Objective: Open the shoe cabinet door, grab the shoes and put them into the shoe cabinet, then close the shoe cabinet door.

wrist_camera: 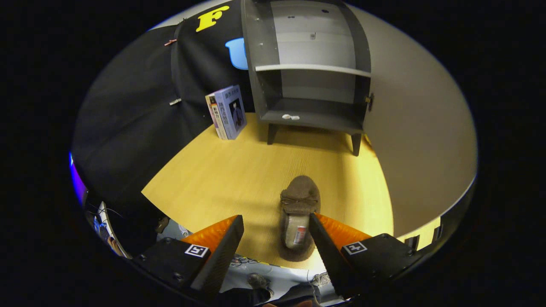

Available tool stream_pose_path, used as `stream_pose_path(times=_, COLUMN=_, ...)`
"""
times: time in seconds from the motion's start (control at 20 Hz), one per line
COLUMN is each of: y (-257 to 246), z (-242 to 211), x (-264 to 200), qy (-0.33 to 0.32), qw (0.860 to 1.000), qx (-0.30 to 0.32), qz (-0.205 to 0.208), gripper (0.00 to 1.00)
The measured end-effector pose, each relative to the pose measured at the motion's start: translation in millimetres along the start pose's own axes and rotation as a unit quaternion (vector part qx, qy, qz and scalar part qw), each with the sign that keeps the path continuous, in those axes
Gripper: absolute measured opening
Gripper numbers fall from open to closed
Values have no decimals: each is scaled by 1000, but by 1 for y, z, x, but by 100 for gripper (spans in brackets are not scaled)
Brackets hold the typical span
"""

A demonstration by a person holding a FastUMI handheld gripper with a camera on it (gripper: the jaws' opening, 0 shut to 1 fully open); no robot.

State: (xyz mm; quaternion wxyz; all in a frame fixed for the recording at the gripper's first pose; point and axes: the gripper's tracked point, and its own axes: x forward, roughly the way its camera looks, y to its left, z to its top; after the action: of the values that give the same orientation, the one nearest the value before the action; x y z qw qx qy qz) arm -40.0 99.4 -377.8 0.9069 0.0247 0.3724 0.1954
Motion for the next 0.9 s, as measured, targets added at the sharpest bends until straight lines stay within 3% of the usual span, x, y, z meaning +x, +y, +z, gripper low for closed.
stream_pose_path(times=0.25, y=-10, z=-42, x=75, qy=46, qw=998, qx=33, qz=-12, gripper=95)
stream_pose_path(times=0.4, y=-16, z=-44, x=104, qy=35, qw=998, qx=34, qz=-35, gripper=78)
stream_pose_path(times=0.6, y=-35, z=-33, x=139, qy=8, qw=997, qx=26, qz=-76, gripper=70)
stream_pose_path(times=0.7, y=-45, z=-30, x=144, qy=2, qw=995, qx=23, qz=-93, gripper=57)
stream_pose_path(times=0.9, y=-37, z=-29, x=147, qy=10, qw=997, qx=14, qz=-79, gripper=12)
